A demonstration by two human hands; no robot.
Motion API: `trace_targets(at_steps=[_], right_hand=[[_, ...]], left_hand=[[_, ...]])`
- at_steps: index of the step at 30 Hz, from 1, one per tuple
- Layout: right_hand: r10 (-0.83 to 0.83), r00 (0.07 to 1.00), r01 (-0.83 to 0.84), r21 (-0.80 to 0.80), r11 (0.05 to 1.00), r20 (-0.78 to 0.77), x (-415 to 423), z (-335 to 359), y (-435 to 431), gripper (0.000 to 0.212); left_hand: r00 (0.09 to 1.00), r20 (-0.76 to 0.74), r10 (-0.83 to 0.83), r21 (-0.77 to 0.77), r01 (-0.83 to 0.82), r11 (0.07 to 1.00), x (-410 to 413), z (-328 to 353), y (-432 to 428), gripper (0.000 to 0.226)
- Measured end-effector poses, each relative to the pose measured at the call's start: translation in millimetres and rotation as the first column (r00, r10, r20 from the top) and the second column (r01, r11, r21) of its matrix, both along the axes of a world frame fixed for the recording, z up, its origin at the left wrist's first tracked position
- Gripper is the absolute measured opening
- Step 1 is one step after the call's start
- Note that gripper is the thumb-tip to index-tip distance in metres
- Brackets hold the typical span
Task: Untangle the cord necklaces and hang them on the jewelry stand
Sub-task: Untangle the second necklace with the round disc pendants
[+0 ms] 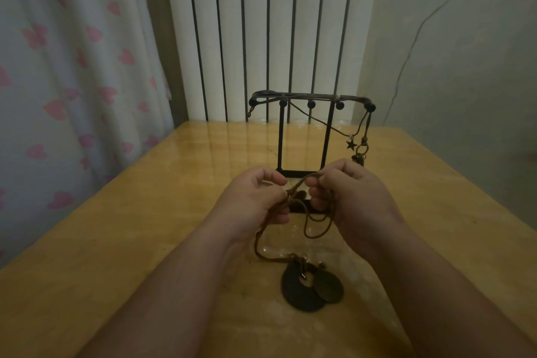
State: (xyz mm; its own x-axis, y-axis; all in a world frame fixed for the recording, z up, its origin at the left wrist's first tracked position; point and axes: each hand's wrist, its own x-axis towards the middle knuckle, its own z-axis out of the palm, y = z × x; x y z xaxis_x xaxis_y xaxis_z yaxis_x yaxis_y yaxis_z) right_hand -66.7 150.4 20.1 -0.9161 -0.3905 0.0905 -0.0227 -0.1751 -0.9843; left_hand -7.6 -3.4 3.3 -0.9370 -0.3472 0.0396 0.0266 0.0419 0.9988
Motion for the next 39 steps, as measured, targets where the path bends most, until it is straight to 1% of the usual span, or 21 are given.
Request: trace_targets(at_steps=[3,4,6,8,10,11,13,15,17,19,21,24,26,29,31,34,39], right_hand=[[0.048,0.994,-0.037,-0.124,0.992,0.093,-0.7,0.7,1.5,0.016],[0.058,0.994,-0.046,-0.125,0.991,0.094,-1.1,1.1,3.0,0.018],[0.062,0.996,-0.060,-0.029,0.998,0.059,-4.1,0.9,2.8,0.019],[0.056,0.998,-0.057,0.142,0.988,0.011,-5.5,-0.3,1.9,0.014],[0.062,0.993,-0.028,0.310,0.950,-0.098,-3.7,-1.0,0.8,0.010],[0.077,0.985,-0.015,0.365,0.931,-0.157,-1.4,-1.7,0.3,0.009],[0.088,0.967,0.025,0.428,0.903,-0.241,1.5,-3.7,-0.9,0.010],[0.065,0.945,0.107,0.491,0.865,-0.321,0.6,-5.9,-2.2,0.010],[0.069,0.911,0.192,0.567,0.801,-0.406,-0.5,-6.1,-3.3,0.011],[0.109,0.889,0.215,0.614,0.760,-0.446,-0.7,-6.6,-4.4,0.015],[0.127,0.890,0.199,0.623,0.756,-0.438,1.0,-7.7,-6.0,0.016],[0.128,0.931,0.091,0.559,0.824,-0.341,3.0,-9.7,-8.4,0.017],[0.142,0.941,0.042,0.522,0.852,-0.308,3.7,-10.2,-7.9,0.018],[0.159,0.926,0.045,0.522,0.852,-0.341,3.5,-10.3,-5.7,0.017],[0.164,0.909,0.073,0.532,0.843,-0.383,3.4,-10.4,-5.4,0.014],[0.156,0.902,0.095,0.538,0.837,-0.402,2.7,-10.5,-6.3,0.007],[0.104,0.920,0.104,0.489,0.866,-0.379,0.9,-11.5,-5.6,0.013]], left_hand=[[0.999,0.023,-0.025,0.006,0.024,1.000,2.1,0.9,0.9,0.019],[0.999,0.031,-0.024,0.000,0.024,1.000,2.4,1.0,1.5,0.020],[0.999,0.037,-0.009,-0.010,0.009,1.000,2.6,0.9,3.2,0.020],[0.999,0.031,0.014,0.002,-0.014,1.000,2.6,1.2,4.7,0.019],[0.999,0.022,0.031,0.004,-0.031,1.000,3.1,1.9,5.3,0.019],[0.999,0.019,0.033,0.001,-0.033,0.999,3.6,2.6,5.5,0.018],[0.999,0.008,0.037,0.007,-0.037,0.999,3.9,3.6,6.0,0.017],[0.998,-0.009,0.056,0.009,-0.056,0.998,3.5,3.7,6.9,0.017],[0.997,-0.027,0.077,-0.034,-0.078,0.996,2.5,3.5,7.5,0.017],[0.996,-0.041,0.081,-0.073,-0.084,0.994,1.4,2.8,7.7,0.017],[0.996,-0.037,0.076,-0.095,-0.079,0.992,0.6,2.6,7.4,0.017],[0.998,-0.012,0.058,-0.150,-0.059,0.987,0.4,1.7,6.5,0.017],[0.999,0.004,0.043,-0.194,-0.041,0.980,-0.1,0.1,6.6,0.018],[0.999,0.015,0.040,-0.265,-0.035,0.964,-1.1,-1.5,6.0,0.017],[0.998,0.013,0.057,-0.284,-0.050,0.957,-2.0,-1.7,4.3,0.016],[0.997,0.032,0.069,-0.249,-0.059,0.967,-2.3,-1.4,3.1,0.015],[0.996,0.081,-0.030,-0.017,0.031,0.999,0.0,-0.2,5.0,0.015]])
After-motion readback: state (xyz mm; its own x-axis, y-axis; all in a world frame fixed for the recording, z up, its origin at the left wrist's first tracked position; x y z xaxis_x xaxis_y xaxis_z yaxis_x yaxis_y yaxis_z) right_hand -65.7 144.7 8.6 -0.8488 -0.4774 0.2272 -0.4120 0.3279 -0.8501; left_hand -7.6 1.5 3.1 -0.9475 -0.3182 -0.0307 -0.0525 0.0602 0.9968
